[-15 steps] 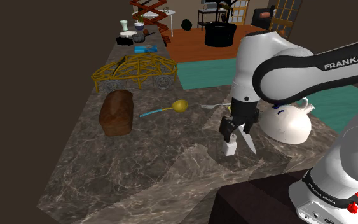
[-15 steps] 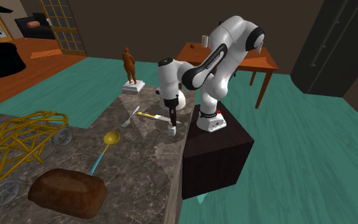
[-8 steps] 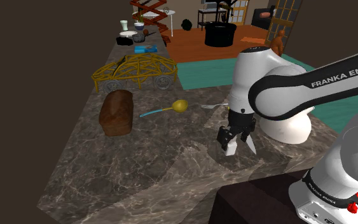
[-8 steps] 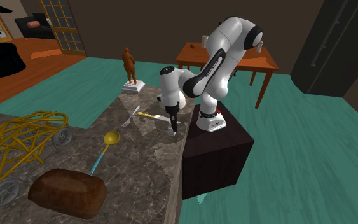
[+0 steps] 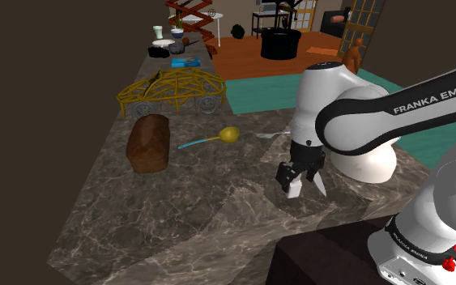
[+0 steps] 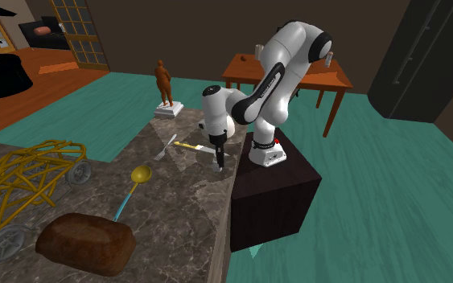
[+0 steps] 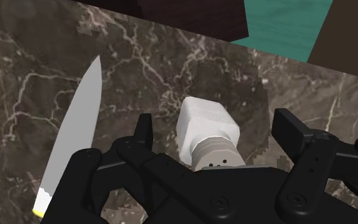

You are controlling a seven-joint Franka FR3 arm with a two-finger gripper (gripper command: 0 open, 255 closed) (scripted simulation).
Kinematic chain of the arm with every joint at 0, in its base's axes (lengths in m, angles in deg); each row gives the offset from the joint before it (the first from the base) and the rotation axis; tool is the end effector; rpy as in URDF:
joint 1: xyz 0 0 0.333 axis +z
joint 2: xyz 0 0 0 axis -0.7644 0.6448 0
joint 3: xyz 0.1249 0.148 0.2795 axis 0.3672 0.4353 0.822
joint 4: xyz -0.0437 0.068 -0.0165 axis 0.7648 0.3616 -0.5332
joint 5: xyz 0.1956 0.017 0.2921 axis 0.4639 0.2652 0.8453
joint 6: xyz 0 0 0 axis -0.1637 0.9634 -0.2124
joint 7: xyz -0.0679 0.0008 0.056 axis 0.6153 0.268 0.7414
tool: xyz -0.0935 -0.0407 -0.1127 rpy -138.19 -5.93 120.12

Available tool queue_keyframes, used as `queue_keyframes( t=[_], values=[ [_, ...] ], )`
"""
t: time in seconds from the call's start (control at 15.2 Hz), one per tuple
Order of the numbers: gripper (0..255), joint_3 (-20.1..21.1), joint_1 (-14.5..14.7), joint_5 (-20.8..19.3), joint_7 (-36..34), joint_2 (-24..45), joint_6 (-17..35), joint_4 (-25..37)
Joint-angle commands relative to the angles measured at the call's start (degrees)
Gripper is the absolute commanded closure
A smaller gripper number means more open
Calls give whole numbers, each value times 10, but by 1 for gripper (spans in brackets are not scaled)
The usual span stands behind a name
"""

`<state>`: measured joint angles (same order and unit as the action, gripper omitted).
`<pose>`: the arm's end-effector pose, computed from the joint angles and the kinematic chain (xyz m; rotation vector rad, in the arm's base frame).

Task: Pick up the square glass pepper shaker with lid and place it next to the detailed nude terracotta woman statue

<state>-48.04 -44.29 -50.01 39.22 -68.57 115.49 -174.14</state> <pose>0.2461 0.1372 0.3429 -3.0749 0.3485 0.1309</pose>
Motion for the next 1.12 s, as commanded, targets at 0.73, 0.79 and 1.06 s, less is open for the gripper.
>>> queue_keyframes(
  t=[0.73, 0.79, 1.06],
  values=[
    [255, -4, 0, -4, -2, -13, -21, 8],
    [255, -6, -1, -6, -2, -19, -32, 13],
    [255, -14, -2, -13, -6, -41, -72, 32]
  ],
)
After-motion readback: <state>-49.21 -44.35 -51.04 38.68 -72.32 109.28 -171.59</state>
